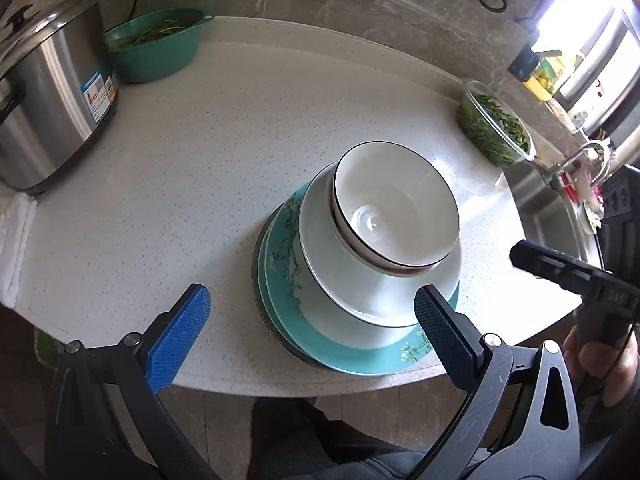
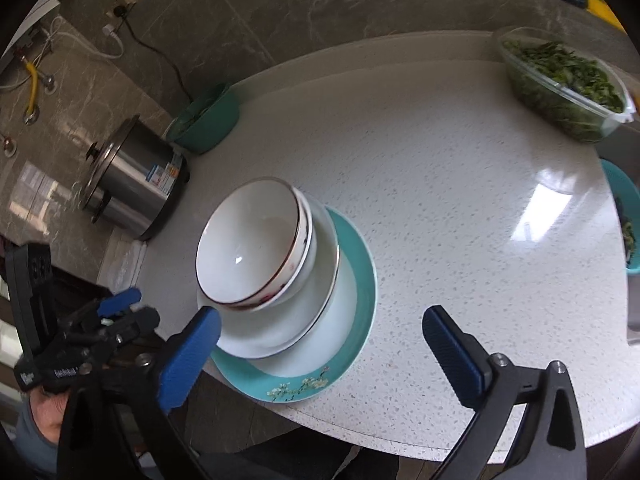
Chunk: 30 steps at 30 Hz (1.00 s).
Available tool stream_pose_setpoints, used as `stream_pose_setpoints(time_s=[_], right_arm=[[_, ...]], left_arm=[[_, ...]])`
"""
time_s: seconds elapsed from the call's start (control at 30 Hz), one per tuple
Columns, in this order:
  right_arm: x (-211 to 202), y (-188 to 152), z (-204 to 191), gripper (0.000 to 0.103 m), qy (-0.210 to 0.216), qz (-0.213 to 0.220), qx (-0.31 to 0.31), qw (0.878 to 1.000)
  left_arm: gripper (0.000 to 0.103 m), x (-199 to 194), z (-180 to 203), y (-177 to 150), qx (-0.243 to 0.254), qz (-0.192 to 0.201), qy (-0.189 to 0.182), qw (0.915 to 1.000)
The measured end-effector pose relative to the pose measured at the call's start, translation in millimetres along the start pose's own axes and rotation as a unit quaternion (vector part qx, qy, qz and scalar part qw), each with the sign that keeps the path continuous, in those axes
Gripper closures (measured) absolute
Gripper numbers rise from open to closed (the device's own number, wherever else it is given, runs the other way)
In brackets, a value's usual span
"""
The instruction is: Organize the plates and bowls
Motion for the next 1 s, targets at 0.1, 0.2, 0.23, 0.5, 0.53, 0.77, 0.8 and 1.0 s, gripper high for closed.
stream_pose_setpoints(time_s=[0.1, 0.2, 0.23, 0.5, 0.53, 0.77, 0.8, 1.0], right_arm=[[-8, 6, -3, 0.000, -0.026, 0.012, -0.002, 1.000], [-11, 9, -7, 0.000, -0.048, 0.017, -0.004, 0.999], [-8, 12, -12, 0.000, -0.056, 0.019, -0.006, 0.998], [-14, 18, -32, 0.000, -0.094, 0.051, 0.013, 0.994], [-15, 17, -34, 0.000, -0.104, 0.053, 0.012, 0.993], [-29, 15, -32, 0.000, -0.137, 0.067, 0.037, 0.988], [-30, 16, -31, 0.000, -0.142, 0.067, 0.041, 0.987], [-33, 10, -34, 0.000, -0.156, 0.066, 0.050, 0.984]], left_arm=[[0.000, -11, 1, 2, 0.001, 0.006, 0.018, 0.9998], [0.000, -20, 3, 7, 0.009, 0.015, 0.015, 0.9997], [0.000, -22, 3, 9, 0.013, 0.014, 0.019, 0.9996], [0.000, -25, -5, 40, 0.045, 0.012, 0.049, 0.9977], [0.000, -24, -7, 41, 0.046, 0.011, 0.049, 0.9977], [0.000, -22, 1, 54, 0.051, -0.001, 0.006, 0.9987], [0.000, -21, 3, 56, 0.050, -0.004, -0.003, 0.9987], [0.000, -27, 20, 62, 0.075, -0.007, -0.051, 0.9959]])
Point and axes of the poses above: each gripper's, at about its wrist camera, not at the fingertips, and x roughly the way its jaws point, z to its right, y to its top, the point moved 9 cm from there along x, roughly the way its jaws point, and after that the axes turned 5 degrees about x, right-handed, at the moved point
